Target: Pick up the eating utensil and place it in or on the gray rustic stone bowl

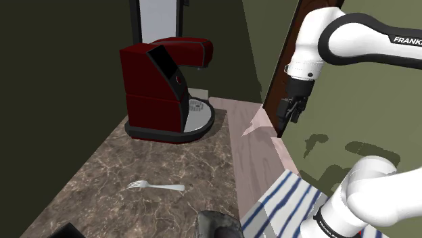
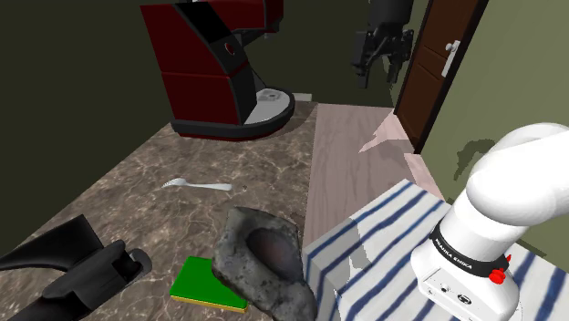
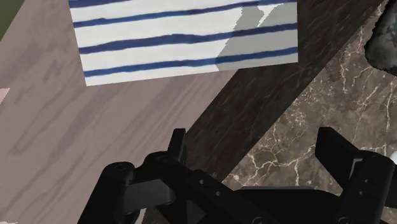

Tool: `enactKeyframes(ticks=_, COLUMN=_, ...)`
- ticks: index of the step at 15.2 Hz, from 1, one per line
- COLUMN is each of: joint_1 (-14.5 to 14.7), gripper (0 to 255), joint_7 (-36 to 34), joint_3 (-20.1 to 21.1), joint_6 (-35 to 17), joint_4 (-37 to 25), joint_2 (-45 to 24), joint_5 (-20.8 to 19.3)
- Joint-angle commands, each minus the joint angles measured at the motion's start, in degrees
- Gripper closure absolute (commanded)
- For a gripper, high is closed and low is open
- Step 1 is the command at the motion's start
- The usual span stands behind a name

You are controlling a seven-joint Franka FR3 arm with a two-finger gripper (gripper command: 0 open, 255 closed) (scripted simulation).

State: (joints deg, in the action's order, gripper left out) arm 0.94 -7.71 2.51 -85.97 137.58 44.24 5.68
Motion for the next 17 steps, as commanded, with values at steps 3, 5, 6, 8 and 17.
enactKeyframes(ticks=3, joint_1=1.10, gripper=0, joint_7=1.04, joint_3=0.78, joint_6=-3.16, joint_4=-0.37, joint_2=-3.59, joint_5=0.78)
enactKeyframes(ticks=5, joint_1=2.18, gripper=0, joint_7=2.09, joint_3=1.58, joint_6=-6.16, joint_4=-1.02, joint_2=-7.29, joint_5=1.52)
enactKeyframes(ticks=6, joint_1=2.70, gripper=0, joint_7=2.61, joint_3=2.00, joint_6=-7.60, joint_4=-1.45, joint_2=-9.18, joint_5=1.86)
enactKeyframes(ticks=8, joint_1=3.71, gripper=0, joint_7=3.65, joint_3=2.86, joint_6=-10.34, joint_4=-2.50, joint_2=-13.01, joint_5=2.51)
enactKeyframes(ticks=17, joint_1=7.83, gripper=0, joint_7=7.84, joint_3=7.01, joint_6=-20.17, joint_4=-10.31, joint_2=-30.66, joint_5=4.21)
